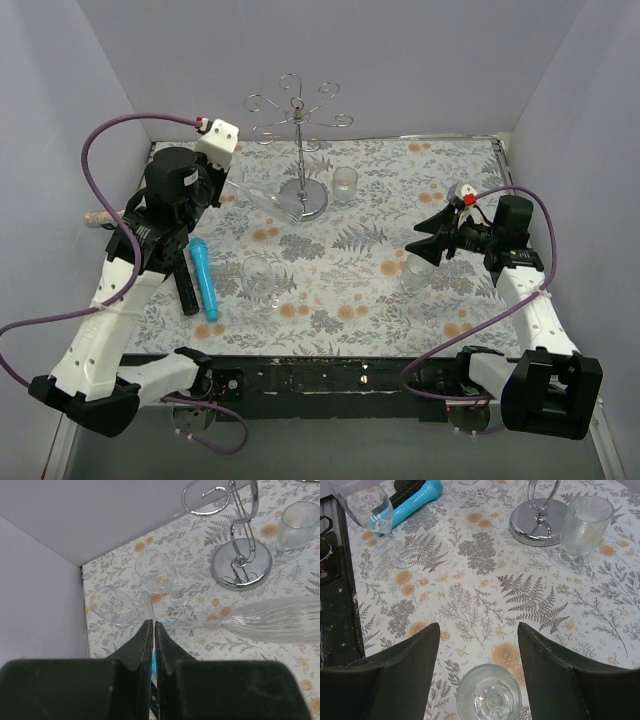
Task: Place the wine glass upside down on the wine glass rack
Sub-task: Turn the wine glass upside down at the wine rack.
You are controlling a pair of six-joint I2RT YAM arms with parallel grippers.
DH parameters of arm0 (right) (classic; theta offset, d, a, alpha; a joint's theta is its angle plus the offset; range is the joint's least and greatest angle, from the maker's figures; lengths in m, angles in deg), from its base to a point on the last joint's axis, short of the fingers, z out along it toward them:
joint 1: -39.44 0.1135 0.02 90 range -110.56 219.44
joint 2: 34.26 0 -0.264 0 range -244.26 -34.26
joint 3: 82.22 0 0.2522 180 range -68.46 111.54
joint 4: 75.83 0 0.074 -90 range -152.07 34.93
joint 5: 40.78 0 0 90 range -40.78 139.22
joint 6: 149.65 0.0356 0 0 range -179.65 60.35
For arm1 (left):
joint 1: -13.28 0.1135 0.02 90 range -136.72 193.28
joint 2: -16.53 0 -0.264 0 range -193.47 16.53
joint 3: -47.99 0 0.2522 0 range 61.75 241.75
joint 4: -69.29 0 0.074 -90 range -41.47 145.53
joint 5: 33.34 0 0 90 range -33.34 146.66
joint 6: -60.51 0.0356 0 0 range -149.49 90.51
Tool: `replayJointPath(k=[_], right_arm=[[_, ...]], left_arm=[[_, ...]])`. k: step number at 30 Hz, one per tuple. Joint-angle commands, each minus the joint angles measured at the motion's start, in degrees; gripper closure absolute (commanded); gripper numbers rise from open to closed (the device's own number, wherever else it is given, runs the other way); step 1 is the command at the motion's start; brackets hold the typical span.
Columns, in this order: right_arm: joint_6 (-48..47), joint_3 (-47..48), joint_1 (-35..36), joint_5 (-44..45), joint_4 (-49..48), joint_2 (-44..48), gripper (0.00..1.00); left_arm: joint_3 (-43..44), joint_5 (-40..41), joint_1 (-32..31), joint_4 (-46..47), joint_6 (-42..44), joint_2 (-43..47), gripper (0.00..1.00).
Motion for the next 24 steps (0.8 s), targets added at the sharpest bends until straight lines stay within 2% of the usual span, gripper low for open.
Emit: replayJointPath(k=[1, 3, 9, 24], right_arm=[[0.1, -0.2, -0.5, -2.4, -2.4, -0.1, 0.29], [0.2, -0.2, -0.4, -2.9, -2.3, -0.2, 0.29], [-0.1, 0.1, -0.5, -3.3, -1.8, -0.7, 0.29], [-1.0, 0.6, -0.4, -3.7, -0.5, -0.3, 0.29]], left_arm=[[5.3, 1.9, -2.8, -1.3, 9.5, -2.9, 1.00], [5.9, 2.6, -6.0, -2.0, 13.3, -5.0, 1.00], [9.0, 12.3, -14.1, -2.1, 19.9, -12.2, 1.00], [18.7, 12.0, -15.9, 2.8, 29.9, -23.2, 1.00]])
